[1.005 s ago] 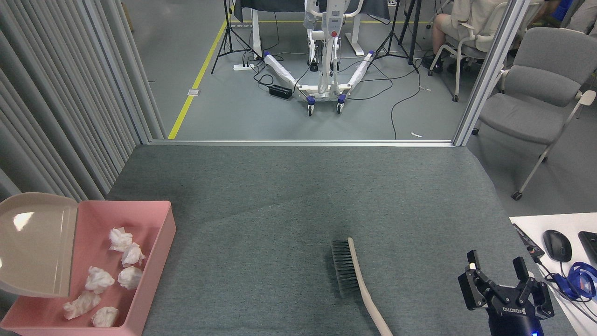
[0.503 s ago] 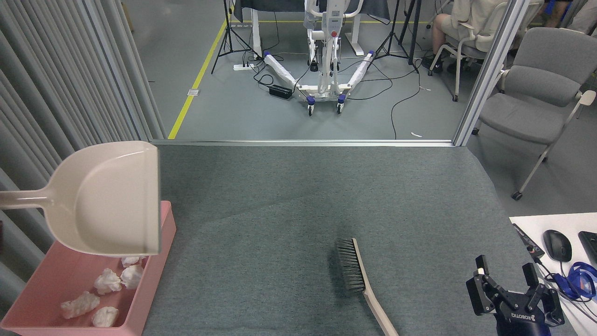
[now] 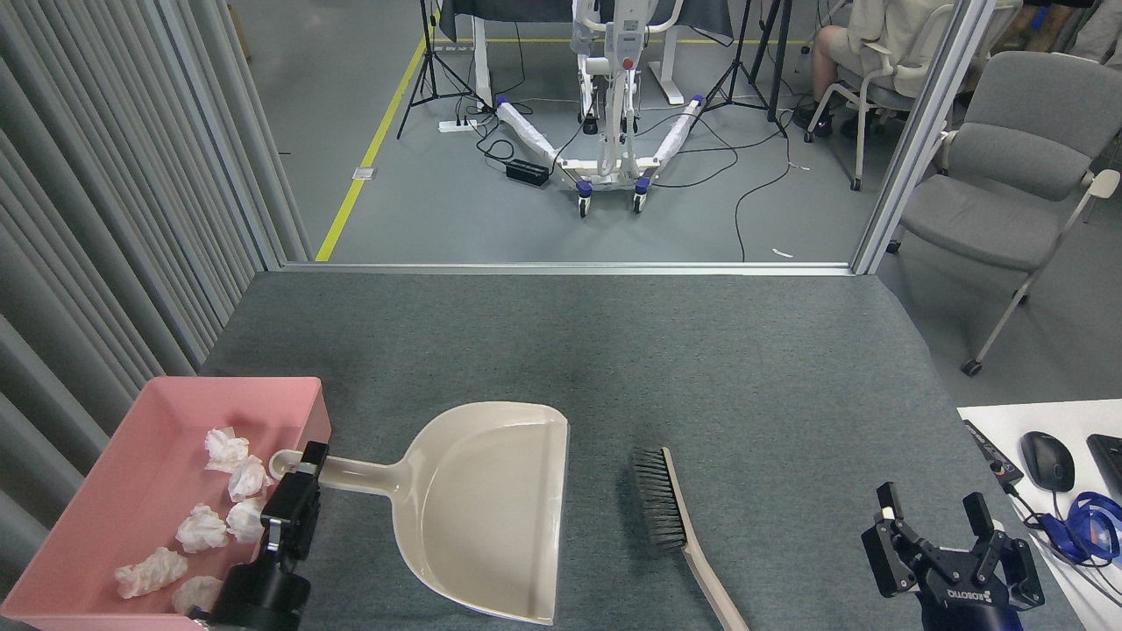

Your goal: Sweep and dump garbage into bin

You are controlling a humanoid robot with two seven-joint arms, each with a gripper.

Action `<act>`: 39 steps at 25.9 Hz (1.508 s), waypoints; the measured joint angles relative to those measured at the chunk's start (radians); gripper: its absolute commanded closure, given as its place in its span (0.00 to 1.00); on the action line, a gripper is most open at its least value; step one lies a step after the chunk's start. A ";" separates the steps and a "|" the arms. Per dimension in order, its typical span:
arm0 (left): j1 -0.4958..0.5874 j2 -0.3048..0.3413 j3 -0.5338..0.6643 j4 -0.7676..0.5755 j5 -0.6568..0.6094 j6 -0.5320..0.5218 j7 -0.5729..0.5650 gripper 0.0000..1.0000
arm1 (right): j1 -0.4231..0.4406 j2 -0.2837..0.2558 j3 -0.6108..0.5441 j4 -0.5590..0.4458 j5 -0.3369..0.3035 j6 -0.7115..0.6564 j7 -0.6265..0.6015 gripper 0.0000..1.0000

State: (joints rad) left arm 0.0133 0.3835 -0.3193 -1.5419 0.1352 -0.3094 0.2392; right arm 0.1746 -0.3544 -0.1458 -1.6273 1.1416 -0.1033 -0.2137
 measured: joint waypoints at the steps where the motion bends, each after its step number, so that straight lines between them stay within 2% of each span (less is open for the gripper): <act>1: -0.005 -0.021 -0.008 0.006 -0.013 0.002 0.001 1.00 | 0.002 0.000 0.003 0.001 0.002 -0.008 0.008 0.03; 8: -0.050 -0.114 -0.021 0.145 -0.131 -0.011 0.024 1.00 | 0.008 0.001 0.021 0.005 0.015 -0.029 0.024 0.03; 12: -0.071 -0.135 -0.020 0.202 -0.181 -0.011 0.055 1.00 | 0.007 0.002 0.023 0.006 0.018 -0.031 0.026 0.03; 20: -0.125 -0.195 -0.017 0.334 -0.202 -0.011 0.092 1.00 | 0.006 0.008 0.023 0.007 0.013 -0.030 0.030 0.02; 28: -0.136 -0.231 0.002 0.396 -0.291 -0.011 0.114 1.00 | 0.009 0.011 0.023 0.006 0.007 -0.031 0.030 0.02; 29: -0.137 -0.232 0.005 0.402 -0.295 -0.011 0.117 0.94 | 0.009 0.012 0.023 0.007 0.007 -0.031 0.030 0.02; 30: -0.138 -0.234 0.008 0.405 -0.297 -0.011 0.120 0.82 | 0.009 0.012 0.024 0.007 0.006 -0.031 0.030 0.02; 31: -0.138 -0.237 0.009 0.409 -0.299 -0.011 0.129 0.20 | 0.009 0.012 0.024 0.007 0.006 -0.030 0.030 0.02; 32: -0.142 -0.239 0.010 0.412 -0.300 -0.009 0.137 0.04 | 0.008 0.012 0.024 0.007 0.005 -0.031 0.030 0.02; 33: -0.147 -0.241 0.011 0.415 -0.300 -0.008 0.144 0.00 | 0.007 0.013 0.024 0.008 0.005 -0.031 0.030 0.02; 39: -0.162 -0.242 0.011 0.437 -0.294 -0.007 0.151 0.00 | 0.003 0.012 0.028 0.011 0.004 -0.034 0.031 0.02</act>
State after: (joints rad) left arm -0.1483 0.1417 -0.3084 -1.1051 -0.1589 -0.3168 0.3904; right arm 0.1780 -0.3422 -0.1180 -1.6164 1.1459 -0.1370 -0.1831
